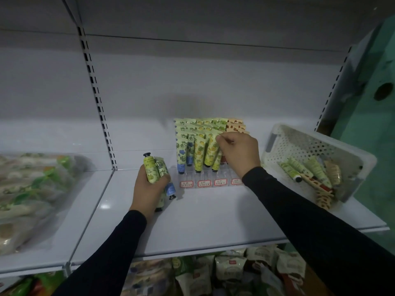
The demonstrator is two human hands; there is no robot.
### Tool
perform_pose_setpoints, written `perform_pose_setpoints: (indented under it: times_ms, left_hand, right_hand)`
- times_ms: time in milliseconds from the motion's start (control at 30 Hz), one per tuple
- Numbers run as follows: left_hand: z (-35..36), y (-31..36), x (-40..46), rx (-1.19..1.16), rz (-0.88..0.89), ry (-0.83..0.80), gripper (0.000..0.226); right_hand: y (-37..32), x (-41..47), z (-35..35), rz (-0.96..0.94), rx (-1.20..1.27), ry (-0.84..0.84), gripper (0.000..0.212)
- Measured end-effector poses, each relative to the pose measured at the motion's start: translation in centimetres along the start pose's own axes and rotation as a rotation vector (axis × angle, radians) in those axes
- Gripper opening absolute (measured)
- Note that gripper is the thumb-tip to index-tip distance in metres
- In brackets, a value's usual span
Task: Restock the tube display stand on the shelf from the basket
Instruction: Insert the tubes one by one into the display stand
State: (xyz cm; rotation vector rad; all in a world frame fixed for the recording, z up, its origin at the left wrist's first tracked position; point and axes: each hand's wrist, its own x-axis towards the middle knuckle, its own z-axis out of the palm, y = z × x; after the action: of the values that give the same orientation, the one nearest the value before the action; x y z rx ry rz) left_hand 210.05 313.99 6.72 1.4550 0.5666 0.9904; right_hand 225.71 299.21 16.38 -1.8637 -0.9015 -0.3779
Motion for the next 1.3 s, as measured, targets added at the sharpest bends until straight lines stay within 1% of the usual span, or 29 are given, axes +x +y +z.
perform_pose_setpoints:
  times_ms: [133, 233, 367, 633, 967, 1100, 1300]
  left_hand:
    - [0.0, -0.1, 0.1, -0.011, 0.006, -0.006, 0.02]
    - [0.0, -0.2, 0.1, -0.019, -0.004, -0.002, 0.02]
    - [0.0, -0.3, 0.2, -0.025, -0.015, -0.004, 0.02]
    - [0.1, -0.2, 0.1, -0.028, -0.029, -0.009, 0.019]
    - [0.1, 0.0, 0.0, -0.014, -0.034, -0.015, 0.018]
    - [0.0, 0.1, -0.1, -0.035, -0.048, -0.03, 0.022]
    - [0.2, 0.2, -0.2, -0.016, -0.049, -0.01, 0.018]
  right_hand:
    - [0.7, -0.2, 1.2, -0.044, -0.046, -0.007, 0.03]
    - [1.1, -0.3, 1.8, -0.075, -0.089, 0.011, 0.026]
    - [1.3, -0.2, 2.3, -0.055, -0.114, 0.002, 0.022]
    - [0.8, 0.8, 2.1, -0.054, -0.141, -0.065, 0.032]
    - [0.6, 1.4, 2.1, -0.034, -0.207, -0.074, 0.037]
    - [0.7, 1.6, 2.2, -0.035, -0.215, -0.094, 0.036]
    - [0.7, 1.4, 2.1, -0.023, -0.214, -0.106, 0.034]
